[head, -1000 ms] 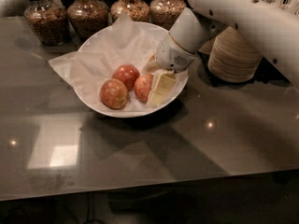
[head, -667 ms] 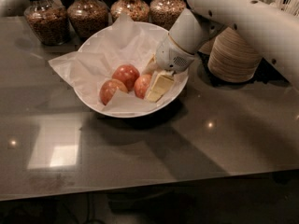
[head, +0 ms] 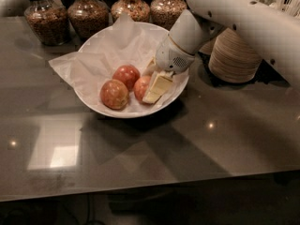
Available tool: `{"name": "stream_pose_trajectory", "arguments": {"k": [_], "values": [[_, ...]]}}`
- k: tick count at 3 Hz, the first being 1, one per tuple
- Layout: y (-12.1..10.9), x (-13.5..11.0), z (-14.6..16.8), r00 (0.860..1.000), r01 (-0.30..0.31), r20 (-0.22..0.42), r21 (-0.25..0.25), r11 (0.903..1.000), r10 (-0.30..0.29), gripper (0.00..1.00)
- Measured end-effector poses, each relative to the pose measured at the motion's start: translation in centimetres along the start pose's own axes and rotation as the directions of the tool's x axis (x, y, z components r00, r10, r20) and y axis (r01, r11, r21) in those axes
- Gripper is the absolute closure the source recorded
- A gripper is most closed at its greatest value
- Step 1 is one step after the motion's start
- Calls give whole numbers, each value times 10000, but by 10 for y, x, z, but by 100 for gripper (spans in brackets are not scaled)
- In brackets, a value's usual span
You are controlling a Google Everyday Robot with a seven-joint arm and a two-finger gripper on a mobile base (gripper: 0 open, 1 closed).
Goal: Pick apple from white bowl
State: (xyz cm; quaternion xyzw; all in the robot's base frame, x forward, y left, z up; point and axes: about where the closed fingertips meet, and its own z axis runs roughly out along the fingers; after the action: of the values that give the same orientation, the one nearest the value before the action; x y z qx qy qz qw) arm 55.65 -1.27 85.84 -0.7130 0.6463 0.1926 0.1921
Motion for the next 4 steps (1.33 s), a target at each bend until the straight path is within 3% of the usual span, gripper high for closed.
{"name": "stream_pose_trajectory", "arguments": {"k": [1, 3, 4], "values": [[0, 0, 0, 10000, 0, 0, 0, 10000, 0, 100], [1, 0, -3, 9998, 33, 184, 15, 10000, -34, 100], [5, -5, -20, 9972, 188, 717, 293, 9994, -209, 100]]}}
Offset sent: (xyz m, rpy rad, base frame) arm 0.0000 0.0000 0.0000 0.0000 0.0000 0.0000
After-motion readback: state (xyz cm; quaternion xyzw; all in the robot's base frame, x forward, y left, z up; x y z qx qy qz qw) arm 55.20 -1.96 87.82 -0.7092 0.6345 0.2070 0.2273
